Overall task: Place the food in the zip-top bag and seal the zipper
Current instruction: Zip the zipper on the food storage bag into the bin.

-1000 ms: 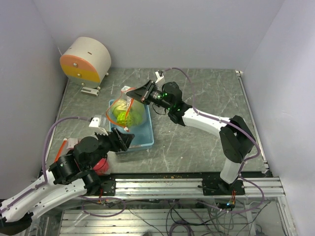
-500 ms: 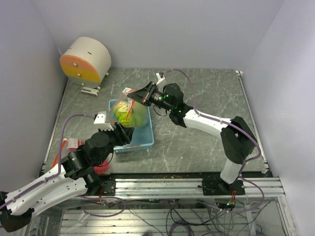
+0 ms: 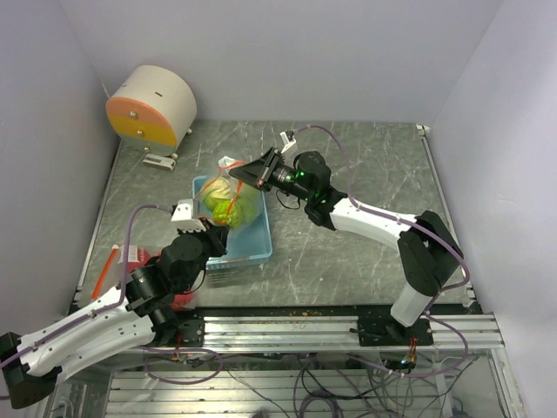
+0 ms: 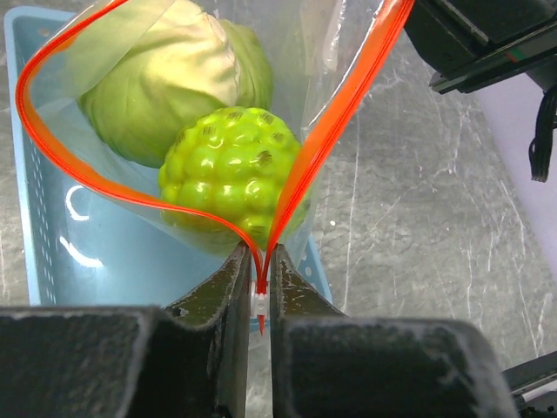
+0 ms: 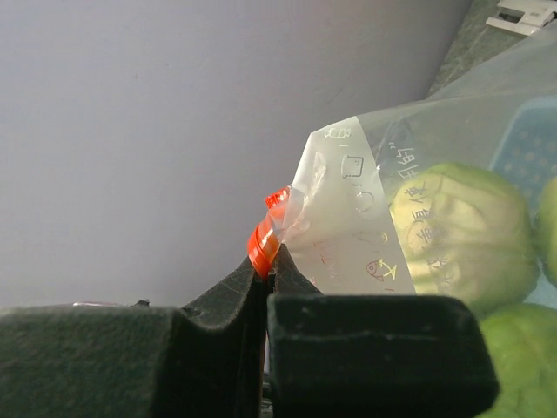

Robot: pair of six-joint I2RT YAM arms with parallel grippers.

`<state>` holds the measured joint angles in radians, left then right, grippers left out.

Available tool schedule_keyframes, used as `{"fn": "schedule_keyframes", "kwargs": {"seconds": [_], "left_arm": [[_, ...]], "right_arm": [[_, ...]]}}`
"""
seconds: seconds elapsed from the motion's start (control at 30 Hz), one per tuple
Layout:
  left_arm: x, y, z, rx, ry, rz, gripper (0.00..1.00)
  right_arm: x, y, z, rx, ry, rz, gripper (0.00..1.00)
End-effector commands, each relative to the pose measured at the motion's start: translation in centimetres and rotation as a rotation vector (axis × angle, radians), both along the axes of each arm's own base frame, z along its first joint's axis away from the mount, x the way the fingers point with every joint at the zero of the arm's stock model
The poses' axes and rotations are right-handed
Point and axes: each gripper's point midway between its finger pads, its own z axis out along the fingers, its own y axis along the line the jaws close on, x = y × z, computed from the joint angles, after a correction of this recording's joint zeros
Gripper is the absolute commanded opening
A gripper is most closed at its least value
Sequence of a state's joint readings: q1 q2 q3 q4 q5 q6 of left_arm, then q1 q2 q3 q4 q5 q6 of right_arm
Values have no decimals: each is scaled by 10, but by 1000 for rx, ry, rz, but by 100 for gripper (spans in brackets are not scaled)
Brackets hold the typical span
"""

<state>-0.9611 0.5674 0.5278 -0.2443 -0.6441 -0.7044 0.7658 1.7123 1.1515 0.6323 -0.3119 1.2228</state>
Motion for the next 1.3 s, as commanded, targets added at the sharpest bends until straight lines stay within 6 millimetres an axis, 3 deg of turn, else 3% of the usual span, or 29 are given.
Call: {"fn": "schedule_keyframes", "kwargs": {"seconds": [0.0,0.07,0.23,0.47,0.57,0.73,0.87,1.0,1.13,1.27], "left_arm": [[8,2,4,-7,-31,37,13],[9,2,5,3,-33,40,8],[4,1,28,12,-53,-4,7],[-15,17,81,-11,-102,-55,7],[-20,20,90,-27,-110,-68,7],[-19,14,70,-35,-73,-76,7],[-17,5,50,-44,-46,-86,7],[-14,-2,55,-43,-54,-100,7],[-11,-9,70,-24,-55,-114,7],[-10,-19,85,-26,-43,-142,7]], "right_arm": [[-11,-10,46,105,-84,15,0],[-12,-10,45,104,-82,21,0],[-12,-10,35,66,-79,29,0],[3,-10,-14,-180,-125,17,0],[6,-9,-28,-248,-159,30,21],[-4,-16,-19,-294,-281,41,49],[-28,-36,-2,-368,-426,-9,57],[-64,-51,4,-529,-615,-72,59],[-114,-56,-14,-607,-751,-45,55],[-135,-58,-41,-717,-839,-35,52]]}}
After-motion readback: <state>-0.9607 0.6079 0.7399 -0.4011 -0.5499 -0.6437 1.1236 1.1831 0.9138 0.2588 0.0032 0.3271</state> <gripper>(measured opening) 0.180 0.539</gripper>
